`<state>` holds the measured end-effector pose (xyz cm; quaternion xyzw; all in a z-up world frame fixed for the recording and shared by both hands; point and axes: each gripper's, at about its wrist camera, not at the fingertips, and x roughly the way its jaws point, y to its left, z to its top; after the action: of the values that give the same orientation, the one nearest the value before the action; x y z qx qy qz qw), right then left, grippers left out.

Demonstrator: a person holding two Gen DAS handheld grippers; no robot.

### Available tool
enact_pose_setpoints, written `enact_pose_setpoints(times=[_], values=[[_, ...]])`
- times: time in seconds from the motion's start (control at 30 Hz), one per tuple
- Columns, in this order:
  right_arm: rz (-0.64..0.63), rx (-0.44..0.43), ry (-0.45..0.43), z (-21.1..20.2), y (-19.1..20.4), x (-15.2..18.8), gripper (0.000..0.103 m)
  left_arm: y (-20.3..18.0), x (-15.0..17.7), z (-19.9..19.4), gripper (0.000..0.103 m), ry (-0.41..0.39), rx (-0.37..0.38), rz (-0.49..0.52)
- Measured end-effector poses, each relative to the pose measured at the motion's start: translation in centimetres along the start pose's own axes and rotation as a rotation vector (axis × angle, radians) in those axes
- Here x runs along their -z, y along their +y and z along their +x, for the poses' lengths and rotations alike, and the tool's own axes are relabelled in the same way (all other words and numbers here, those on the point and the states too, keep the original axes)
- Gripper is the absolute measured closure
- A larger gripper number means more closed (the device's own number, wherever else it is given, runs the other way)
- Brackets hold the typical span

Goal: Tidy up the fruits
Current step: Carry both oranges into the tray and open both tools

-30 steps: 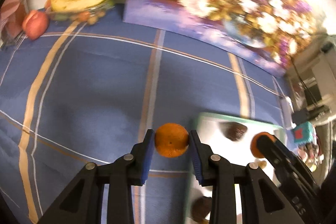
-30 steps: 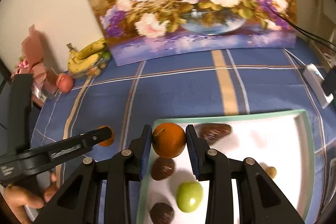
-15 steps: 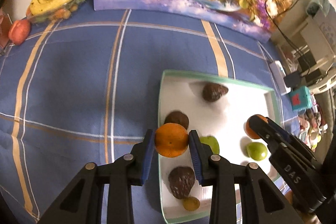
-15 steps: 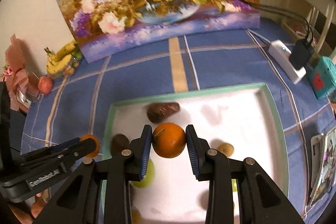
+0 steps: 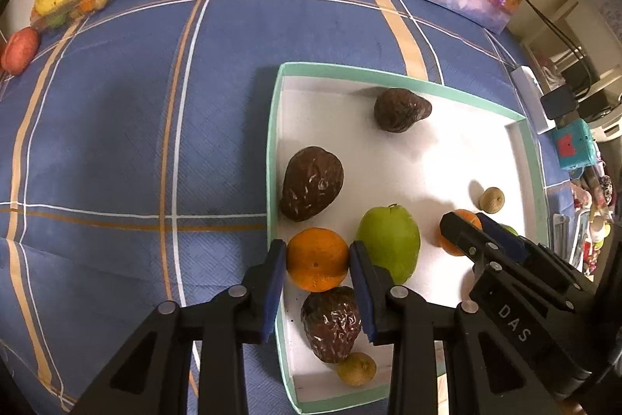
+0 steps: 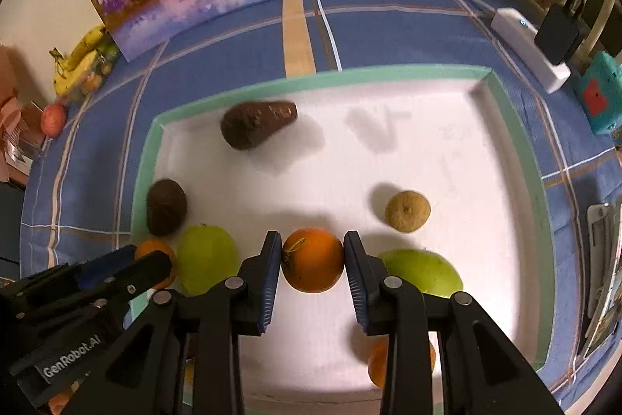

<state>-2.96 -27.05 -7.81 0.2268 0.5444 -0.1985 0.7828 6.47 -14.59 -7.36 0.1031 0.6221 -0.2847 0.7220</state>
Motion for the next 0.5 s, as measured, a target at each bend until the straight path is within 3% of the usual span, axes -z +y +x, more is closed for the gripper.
enact_pose_setpoints(times=[0.23,0.4,0.5], values=[[-0.002,-0.003,-0.002,-0.1,-0.1,0.4,0.068,0.1,0.2,-0.4,0.065,0.003,0.011,-0.006],[0.0,0.009,0.0,-0.3,0.1,0.6,0.068,0.1,0.4,-1.5,0.054,-0.018,0.018,0.004],[0.006,0.006,-0.014,-1.0,0.0,0.9,0.068,0.1,0.8,-2.6,0.054,-0.043,-0.003,0.017]])
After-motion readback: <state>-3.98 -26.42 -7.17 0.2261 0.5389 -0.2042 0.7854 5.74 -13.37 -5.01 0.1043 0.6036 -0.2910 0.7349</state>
